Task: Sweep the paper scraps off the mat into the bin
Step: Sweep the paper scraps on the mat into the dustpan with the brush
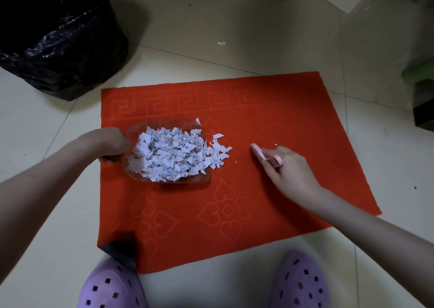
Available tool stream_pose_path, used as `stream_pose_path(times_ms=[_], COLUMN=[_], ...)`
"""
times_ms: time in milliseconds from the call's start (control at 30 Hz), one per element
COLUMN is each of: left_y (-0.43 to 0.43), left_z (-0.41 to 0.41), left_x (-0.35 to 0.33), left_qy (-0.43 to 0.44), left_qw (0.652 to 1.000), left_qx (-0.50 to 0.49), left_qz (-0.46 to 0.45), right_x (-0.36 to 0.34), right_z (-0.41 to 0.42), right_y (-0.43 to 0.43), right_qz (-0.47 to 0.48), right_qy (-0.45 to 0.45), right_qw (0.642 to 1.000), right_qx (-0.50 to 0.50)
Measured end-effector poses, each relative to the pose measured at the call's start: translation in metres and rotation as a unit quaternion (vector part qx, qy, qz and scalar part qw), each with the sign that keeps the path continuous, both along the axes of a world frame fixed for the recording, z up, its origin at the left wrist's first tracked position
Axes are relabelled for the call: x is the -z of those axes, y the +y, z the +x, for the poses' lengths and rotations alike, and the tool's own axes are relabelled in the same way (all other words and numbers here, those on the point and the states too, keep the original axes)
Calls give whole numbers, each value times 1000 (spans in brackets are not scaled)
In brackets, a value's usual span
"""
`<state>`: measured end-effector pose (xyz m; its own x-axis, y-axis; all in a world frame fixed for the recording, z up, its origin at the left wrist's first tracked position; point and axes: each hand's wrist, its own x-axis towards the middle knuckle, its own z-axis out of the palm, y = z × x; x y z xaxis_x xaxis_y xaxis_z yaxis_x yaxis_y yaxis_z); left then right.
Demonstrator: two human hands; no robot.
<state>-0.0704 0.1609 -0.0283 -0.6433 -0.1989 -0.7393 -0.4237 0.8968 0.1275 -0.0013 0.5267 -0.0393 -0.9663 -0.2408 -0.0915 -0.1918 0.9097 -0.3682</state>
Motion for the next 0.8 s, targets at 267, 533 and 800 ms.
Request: stream_pose_path(times_ms=[267,533,800], left_y=[-2,-3,-4], left_z=[0,0,0], left_x=[5,6,6], left_qy=[-1,0,-1], left_qw=[1000,1000,1000], left_qx=[-10,-12,-14], left_qz=[5,9,11], right_x=[14,15,15], right_z=[-17,4,-17], right_y=[37,-6,37], right_qz=[150,-11,144], right_qy=[13,71,70], right_qw=[984,992,984], right_qx=[100,-105,74])
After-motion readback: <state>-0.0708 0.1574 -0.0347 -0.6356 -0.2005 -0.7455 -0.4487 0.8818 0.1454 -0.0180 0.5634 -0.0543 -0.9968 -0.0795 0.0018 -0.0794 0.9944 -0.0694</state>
